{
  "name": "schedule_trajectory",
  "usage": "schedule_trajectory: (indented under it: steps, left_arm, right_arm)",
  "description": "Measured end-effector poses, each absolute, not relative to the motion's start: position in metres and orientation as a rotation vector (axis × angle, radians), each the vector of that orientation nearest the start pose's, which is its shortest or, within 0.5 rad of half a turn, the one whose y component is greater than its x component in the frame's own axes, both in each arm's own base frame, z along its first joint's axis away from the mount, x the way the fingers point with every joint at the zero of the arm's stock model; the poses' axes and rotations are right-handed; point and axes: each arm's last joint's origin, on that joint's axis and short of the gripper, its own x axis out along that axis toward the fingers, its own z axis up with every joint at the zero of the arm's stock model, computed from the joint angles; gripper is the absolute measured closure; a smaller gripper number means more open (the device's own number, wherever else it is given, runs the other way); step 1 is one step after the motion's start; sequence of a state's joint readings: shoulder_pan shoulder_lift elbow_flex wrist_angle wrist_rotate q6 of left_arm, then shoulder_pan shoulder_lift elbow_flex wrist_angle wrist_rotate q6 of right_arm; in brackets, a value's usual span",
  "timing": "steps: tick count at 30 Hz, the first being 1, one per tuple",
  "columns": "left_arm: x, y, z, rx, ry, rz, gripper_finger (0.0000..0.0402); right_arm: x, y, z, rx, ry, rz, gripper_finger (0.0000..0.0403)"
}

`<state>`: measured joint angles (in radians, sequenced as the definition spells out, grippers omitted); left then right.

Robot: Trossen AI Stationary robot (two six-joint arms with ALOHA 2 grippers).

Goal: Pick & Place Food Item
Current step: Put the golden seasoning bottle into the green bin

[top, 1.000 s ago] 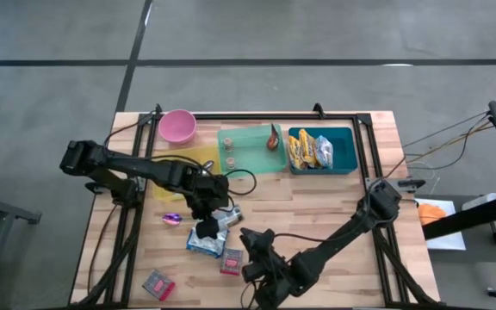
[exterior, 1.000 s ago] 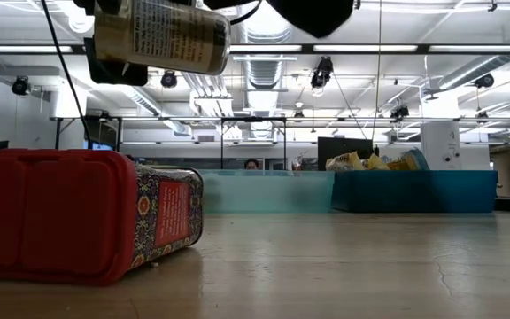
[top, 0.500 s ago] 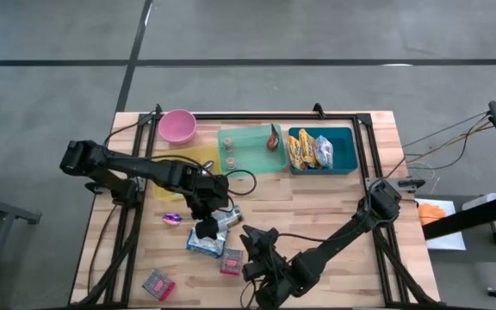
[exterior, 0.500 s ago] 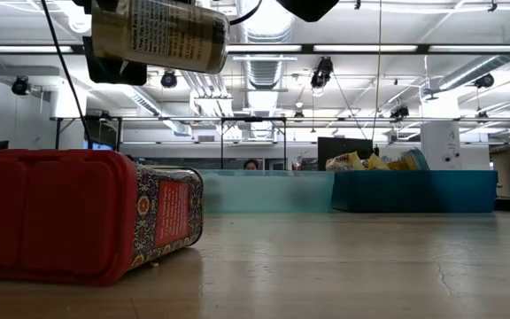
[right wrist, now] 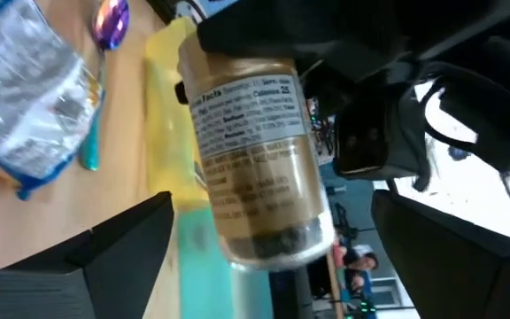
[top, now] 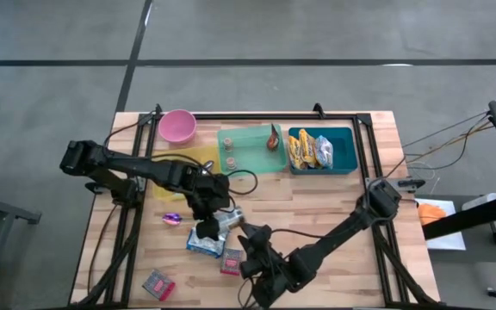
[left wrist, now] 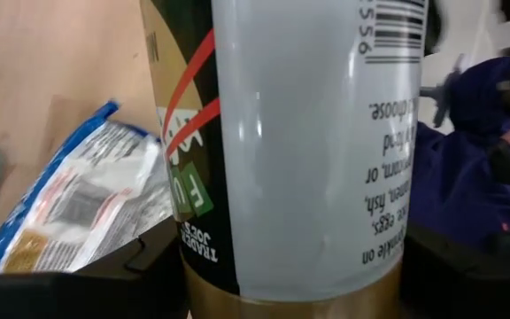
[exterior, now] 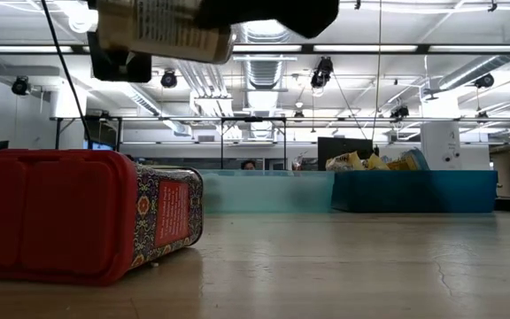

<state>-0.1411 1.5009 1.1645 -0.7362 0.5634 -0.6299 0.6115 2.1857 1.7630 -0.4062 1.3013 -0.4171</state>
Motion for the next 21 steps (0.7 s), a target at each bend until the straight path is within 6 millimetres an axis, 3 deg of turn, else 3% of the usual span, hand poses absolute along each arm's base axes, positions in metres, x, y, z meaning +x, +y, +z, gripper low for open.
schedule_trajectory:
  steps: [13,21]
  left_arm:
    - [0.296,-0.058,0.265,-0.783,1.203,-0.334,0.0129]
    - [0.296,-0.057,0.265,-0.785,1.196,-0.332,0.0129]
  right_arm:
    - [0.417,0.221,0.218,-1.184,0.713,-0.576,0.0026]
    - [0.418,0.220,0.218,-1.239,0.734,-0.566,0.0026]
